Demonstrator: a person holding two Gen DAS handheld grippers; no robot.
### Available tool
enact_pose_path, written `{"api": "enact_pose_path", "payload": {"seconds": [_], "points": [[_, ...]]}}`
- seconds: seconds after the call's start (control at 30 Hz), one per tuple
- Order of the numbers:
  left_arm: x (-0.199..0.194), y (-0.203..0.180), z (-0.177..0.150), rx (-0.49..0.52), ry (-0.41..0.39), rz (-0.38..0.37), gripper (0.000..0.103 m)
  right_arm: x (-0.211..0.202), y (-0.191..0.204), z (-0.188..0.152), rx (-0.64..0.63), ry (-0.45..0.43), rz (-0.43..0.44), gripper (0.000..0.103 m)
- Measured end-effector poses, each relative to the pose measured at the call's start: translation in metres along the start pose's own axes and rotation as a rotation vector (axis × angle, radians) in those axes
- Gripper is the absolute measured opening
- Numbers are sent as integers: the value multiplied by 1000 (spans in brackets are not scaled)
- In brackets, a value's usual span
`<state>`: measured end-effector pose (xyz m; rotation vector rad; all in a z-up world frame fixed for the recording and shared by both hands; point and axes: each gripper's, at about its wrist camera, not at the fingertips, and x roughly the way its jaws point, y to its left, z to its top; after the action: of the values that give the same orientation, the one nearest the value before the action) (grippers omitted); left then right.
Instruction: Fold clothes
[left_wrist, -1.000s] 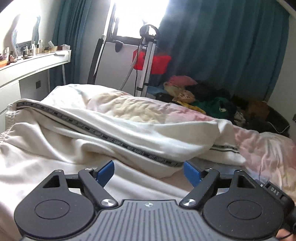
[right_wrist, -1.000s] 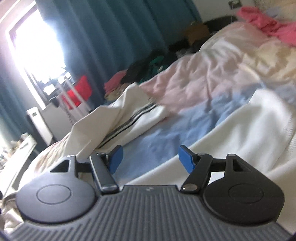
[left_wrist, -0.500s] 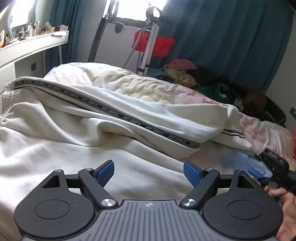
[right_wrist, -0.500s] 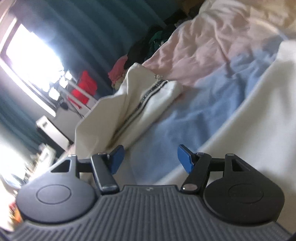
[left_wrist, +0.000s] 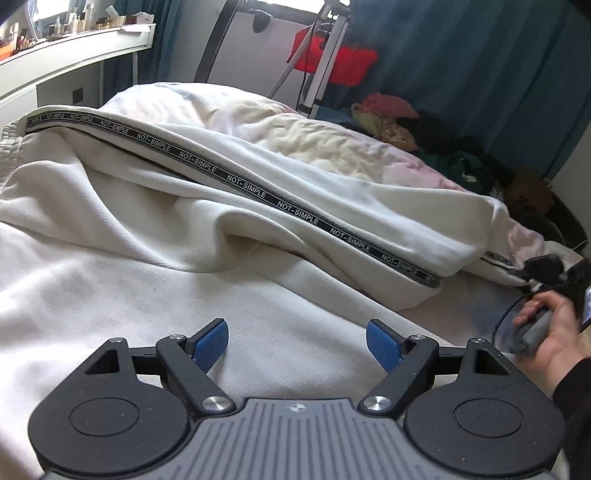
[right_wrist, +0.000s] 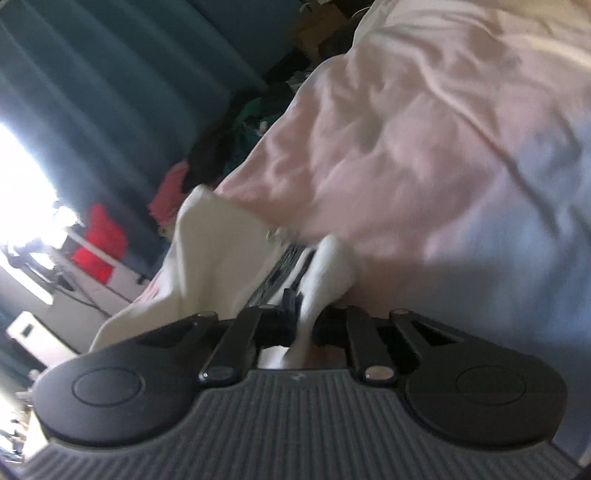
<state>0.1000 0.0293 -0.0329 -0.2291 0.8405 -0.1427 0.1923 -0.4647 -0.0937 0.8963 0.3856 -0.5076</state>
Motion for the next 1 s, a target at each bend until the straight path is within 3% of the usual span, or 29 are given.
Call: {"api": "enact_pose_path", "payload": {"seconds": [0.17, 0.33, 0.47, 0.83, 1.0], "points": [[4, -5, -2, 12, 4, 9, 83, -28, 15, 44, -91, -135, -11, 7], [-1, -9, -7, 24, 6, -8, 83, -66, -14, 104, -105, -256, -74, 6], [-4, -13, -8, 38, -5, -13, 83, -79, -63, 112, -157, -240, -190, 6], [-11, -24, -12, 92, -37, 16, 84, -107, -88, 125, -195, -227, -202, 6], [-18, -32, -14, 136, -64, 14, 84, -97, -135, 100, -240, -120, -272, 7]]}}
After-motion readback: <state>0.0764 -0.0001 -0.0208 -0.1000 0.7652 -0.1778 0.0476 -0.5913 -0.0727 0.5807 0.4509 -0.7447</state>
